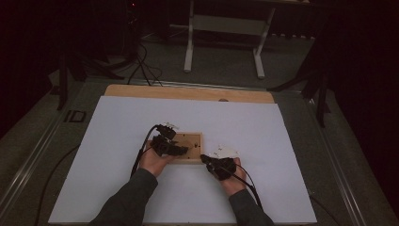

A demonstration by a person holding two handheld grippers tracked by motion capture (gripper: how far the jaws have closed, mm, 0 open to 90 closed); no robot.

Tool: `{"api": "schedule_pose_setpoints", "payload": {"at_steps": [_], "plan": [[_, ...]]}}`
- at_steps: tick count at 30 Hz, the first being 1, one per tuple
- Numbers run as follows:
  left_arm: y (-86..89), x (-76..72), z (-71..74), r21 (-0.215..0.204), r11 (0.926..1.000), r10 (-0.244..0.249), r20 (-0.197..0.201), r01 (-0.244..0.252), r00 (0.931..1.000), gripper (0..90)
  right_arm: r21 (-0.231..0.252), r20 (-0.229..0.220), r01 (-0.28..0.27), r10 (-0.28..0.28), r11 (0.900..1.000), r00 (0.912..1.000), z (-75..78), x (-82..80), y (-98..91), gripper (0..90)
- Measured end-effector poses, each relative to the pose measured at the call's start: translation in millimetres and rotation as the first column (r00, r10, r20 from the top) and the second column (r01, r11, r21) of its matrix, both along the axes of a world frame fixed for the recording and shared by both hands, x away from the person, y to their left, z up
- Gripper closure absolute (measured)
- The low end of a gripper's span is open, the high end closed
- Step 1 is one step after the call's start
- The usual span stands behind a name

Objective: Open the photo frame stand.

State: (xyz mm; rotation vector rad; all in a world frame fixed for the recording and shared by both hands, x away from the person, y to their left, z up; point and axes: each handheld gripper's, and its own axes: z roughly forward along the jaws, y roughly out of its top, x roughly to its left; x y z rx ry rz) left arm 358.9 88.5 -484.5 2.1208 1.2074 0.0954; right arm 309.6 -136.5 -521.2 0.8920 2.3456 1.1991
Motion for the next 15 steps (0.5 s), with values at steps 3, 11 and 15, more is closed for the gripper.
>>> {"api": "schedule_pose_setpoints", "payload": {"at_steps": [3,11,15], "plan": [[-1.4,-1.3,0.2,0.017,0.9999,0.0,0.021,0.0,0.9998,51.7,0.002,0.003,0.001,-0.001,1.0,1.0,-0.3,-0.3,0.5,89.7],[-4.2,-4.8,1.7,0.041,0.9992,-0.007,0.06,0.005,0.9982,51.9,0.012,-0.007,0.015,-0.015,0.9998,0.9999,-0.4,1.2,-1.9,81.1],[-5.5,-7.1,2.4,0.049,0.9988,-0.007,0.08,0.003,0.9968,51.9,0.02,-0.02,0.013,-0.013,0.9997,0.9997,-0.1,1.8,-2.9,73.7]]}}
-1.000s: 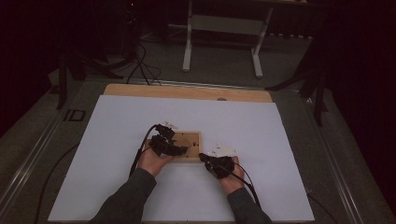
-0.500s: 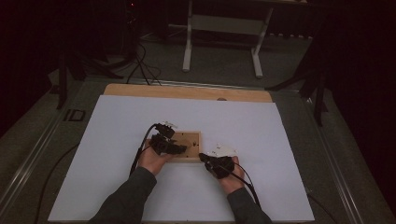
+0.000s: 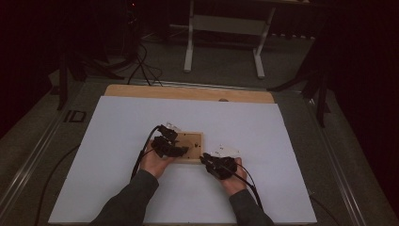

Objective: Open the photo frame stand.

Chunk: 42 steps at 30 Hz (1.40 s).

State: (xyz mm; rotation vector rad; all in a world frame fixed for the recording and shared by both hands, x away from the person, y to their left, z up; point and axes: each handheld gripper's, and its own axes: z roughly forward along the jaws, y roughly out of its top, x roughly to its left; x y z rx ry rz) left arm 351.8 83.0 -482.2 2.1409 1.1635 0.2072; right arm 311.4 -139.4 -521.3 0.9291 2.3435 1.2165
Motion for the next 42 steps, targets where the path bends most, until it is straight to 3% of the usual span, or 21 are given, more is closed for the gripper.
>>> {"api": "schedule_pose_setpoints", "payload": {"at_steps": [12,28,42], "plan": [[-3.8,-11.8,1.5,0.025,0.9997,-0.002,0.08,0.0,0.9968,51.9,0.033,-0.008,0.005,-0.004,0.9994,1.0,7.3,1.1,-7.3,58.0],[-5.5,-23.1,0.1,0.04,0.9992,-0.015,0.157,0.009,0.9874,51.8,0.092,0.013,0.046,-0.047,0.9947,0.9988,20.7,5.4,-22.9,56.9],[-4.1,-32.0,-2.9,0.037,0.9993,-0.01,0.202,0.002,0.9793,51.8,0.1,0.011,0.046,-0.047,0.9939,0.9988,23.6,6.1,-24.5,56.2]]}}
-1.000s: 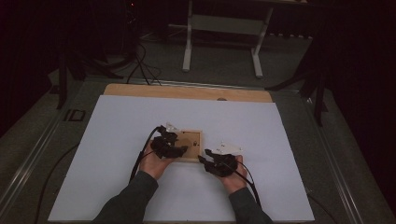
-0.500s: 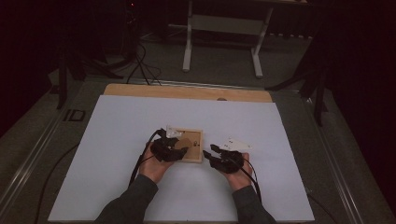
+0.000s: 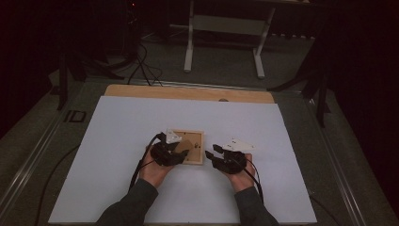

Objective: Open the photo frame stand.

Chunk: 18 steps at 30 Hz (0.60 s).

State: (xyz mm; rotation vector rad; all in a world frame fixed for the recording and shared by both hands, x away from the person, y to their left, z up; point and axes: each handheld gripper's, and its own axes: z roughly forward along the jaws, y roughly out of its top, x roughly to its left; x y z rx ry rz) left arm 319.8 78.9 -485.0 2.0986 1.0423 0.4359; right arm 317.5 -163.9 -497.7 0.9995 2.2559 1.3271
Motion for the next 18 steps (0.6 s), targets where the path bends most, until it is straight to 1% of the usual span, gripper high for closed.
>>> {"api": "schedule_pose_setpoints", "payload": {"at_steps": [4,10,18], "plan": [[0.3,-2.9,-0.6,0.007,1.0,-0.004,0.016,0.004,0.9999,51.8,0.003,0.003,0.002,-0.002,1.0,1.0,0.9,0.4,-0.6,56.0],[2.6,-5.9,-3.4,-0.004,0.9999,-0.012,0.037,0.012,0.9992,51.8,0.013,0.012,0.015,-0.015,0.9998,0.9998,4.7,1.7,-3.0,56.0],[2.9,-11.3,-4.1,0.009,0.9997,-0.024,0.066,0.024,0.9975,51.8,0.018,0.021,0.022,-0.022,0.9996,0.9995,10.5,3.2,-5.3,55.9]]}}
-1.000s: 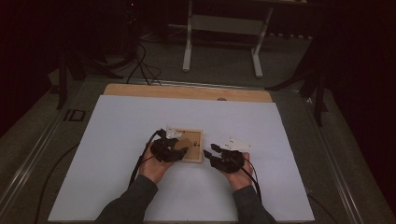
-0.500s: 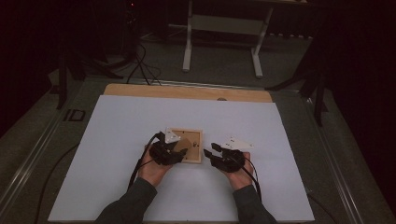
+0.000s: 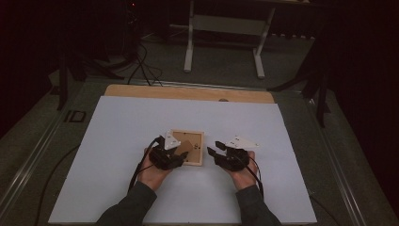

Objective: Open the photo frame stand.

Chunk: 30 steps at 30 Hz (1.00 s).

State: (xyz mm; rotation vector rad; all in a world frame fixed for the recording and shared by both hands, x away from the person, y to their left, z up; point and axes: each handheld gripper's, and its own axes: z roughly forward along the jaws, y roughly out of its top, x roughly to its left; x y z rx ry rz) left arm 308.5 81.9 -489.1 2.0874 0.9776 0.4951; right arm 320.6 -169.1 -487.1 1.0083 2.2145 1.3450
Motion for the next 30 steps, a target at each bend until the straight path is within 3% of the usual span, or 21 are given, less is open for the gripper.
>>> {"api": "schedule_pose_setpoints", "payload": {"at_steps": [11,21,30], "plan": [[1.3,-7.2,-2.2,0.014,0.9998,-0.015,0.042,0.014,0.999,51.8,-0.006,0.015,-0.022,0.022,0.9997,0.9997,12.8,7.6,2.7,53.7],[1.6,-15.1,-3.7,0.052,0.9982,-0.035,0.087,0.03,0.9956,51.7,-0.034,-0.056,-0.066,0.064,0.9973,0.9964,16.1,26.9,16.2,48.8],[2.6,-22.1,-7.6,0.068,0.9971,-0.043,0.124,0.035,0.9914,51.7,-0.004,-0.097,-0.059,0.058,0.9983,0.9936,12.7,42.4,21.0,45.8]]}}
